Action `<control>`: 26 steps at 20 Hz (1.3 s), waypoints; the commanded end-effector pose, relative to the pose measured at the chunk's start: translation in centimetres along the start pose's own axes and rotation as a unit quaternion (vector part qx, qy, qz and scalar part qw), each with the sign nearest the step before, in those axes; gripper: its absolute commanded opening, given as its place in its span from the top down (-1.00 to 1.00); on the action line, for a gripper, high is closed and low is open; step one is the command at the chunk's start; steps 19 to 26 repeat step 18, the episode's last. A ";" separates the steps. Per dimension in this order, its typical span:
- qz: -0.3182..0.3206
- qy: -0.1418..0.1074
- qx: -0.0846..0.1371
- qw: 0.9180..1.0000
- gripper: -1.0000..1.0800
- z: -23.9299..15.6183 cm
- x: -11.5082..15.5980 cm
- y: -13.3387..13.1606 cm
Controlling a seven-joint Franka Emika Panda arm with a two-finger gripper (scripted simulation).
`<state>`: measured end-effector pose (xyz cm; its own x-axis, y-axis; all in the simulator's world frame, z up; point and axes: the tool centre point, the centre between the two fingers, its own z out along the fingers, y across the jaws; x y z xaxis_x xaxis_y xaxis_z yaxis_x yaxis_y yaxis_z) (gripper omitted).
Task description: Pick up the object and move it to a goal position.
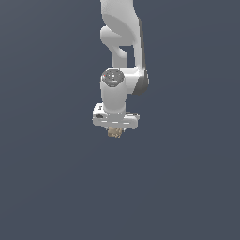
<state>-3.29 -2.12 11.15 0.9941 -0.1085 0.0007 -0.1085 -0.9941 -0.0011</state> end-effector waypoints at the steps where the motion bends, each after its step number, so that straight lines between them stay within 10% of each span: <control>1: 0.000 0.000 0.000 1.000 1.00 -1.9 0.6 2.5; 12: 0.000 0.000 0.000 1.000 1.00 -7.8 3.0 9.9; 26: 0.000 0.000 0.000 1.000 1.00 -8.5 3.4 10.8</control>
